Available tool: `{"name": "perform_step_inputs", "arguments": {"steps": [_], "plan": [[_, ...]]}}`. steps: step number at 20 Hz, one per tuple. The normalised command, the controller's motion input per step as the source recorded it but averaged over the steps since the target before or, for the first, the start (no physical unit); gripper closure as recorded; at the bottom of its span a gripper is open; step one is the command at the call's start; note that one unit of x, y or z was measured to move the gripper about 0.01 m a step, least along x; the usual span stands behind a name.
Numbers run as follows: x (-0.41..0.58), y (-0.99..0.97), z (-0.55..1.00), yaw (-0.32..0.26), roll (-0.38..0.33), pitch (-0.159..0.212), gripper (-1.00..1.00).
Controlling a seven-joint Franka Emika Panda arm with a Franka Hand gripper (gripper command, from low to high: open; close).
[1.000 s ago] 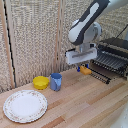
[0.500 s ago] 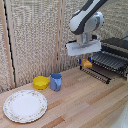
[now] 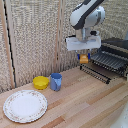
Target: Kindly employ your clamp to softly take hold of the bread. Delicately rest it on the oven pan, verifying that it is even on the surface. Using your clamp and attentiveness, smoothly glide the pan into the oven and along the appropriate brackets, securing it in position.
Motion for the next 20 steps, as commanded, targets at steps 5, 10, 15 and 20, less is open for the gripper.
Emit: {"name": "perform_step_inputs", "arguments": {"steps": [5, 10, 15, 20], "plan": [[0.442, -0.58, 0.45, -0.111, 0.060, -0.019, 1.00], [0.410, -0.70, 0.39, -0.093, 0.060, -0.027, 1.00], [0.383, -0.72, 0.20, -0.108, 0.050, -0.037, 1.00], [0.305, -0.69, 0.18, -0.142, 0.029, -0.014, 1.00]]}}
